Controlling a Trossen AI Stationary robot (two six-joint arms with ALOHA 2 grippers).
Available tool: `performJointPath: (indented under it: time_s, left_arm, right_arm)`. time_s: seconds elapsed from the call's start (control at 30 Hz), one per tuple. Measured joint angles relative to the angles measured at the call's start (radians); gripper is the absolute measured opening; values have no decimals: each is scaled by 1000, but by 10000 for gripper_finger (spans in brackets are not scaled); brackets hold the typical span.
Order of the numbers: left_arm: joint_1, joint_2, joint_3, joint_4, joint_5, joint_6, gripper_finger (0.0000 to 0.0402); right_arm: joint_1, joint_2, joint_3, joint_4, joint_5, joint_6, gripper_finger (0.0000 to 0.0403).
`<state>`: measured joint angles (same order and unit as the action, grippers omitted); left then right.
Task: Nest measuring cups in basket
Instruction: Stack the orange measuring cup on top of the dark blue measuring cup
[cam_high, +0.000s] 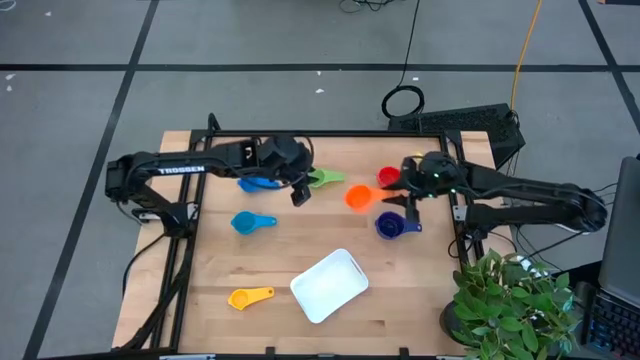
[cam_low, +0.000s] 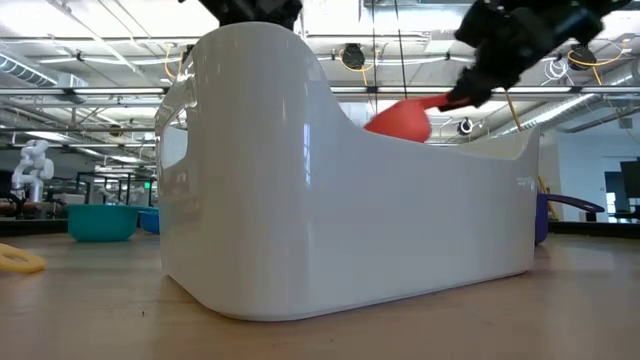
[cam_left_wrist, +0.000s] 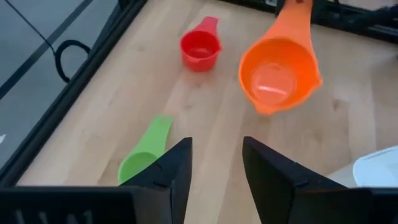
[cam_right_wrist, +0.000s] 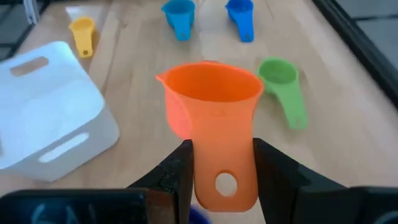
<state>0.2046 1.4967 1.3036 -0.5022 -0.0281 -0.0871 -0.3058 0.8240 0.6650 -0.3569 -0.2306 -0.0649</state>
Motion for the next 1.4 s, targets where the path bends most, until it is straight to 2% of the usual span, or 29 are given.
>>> performJointPath:
  time_s: [0.23,0.4,0.6,0.83,1.1,1.3,1.4]
  left_arm:
    - [-19,13,-2,21,0,7,145]
    - [-23,10,-2,36,0,7,145]
    - [-23,11,-2,34,0,6,145]
    - [-26,10,-2,33,0,13,145]
    - [-26,10,-2,29,0,31,145]
    - [-27,11,-2,29,0,33,145]
    - [-27,10,-2,29,0,31,145]
  right_arm:
    - [12,-223,-127,-79,5,161,120]
    - [63,-313,-169,-145,53,229,120]
    - [108,-329,-167,-157,171,308,121]
    - [181,-328,-167,-239,255,458,121]
    - [279,-329,-167,-321,253,582,121]
    - [302,-332,-111,-309,265,559,121]
    - [302,-333,-50,-360,259,537,121]
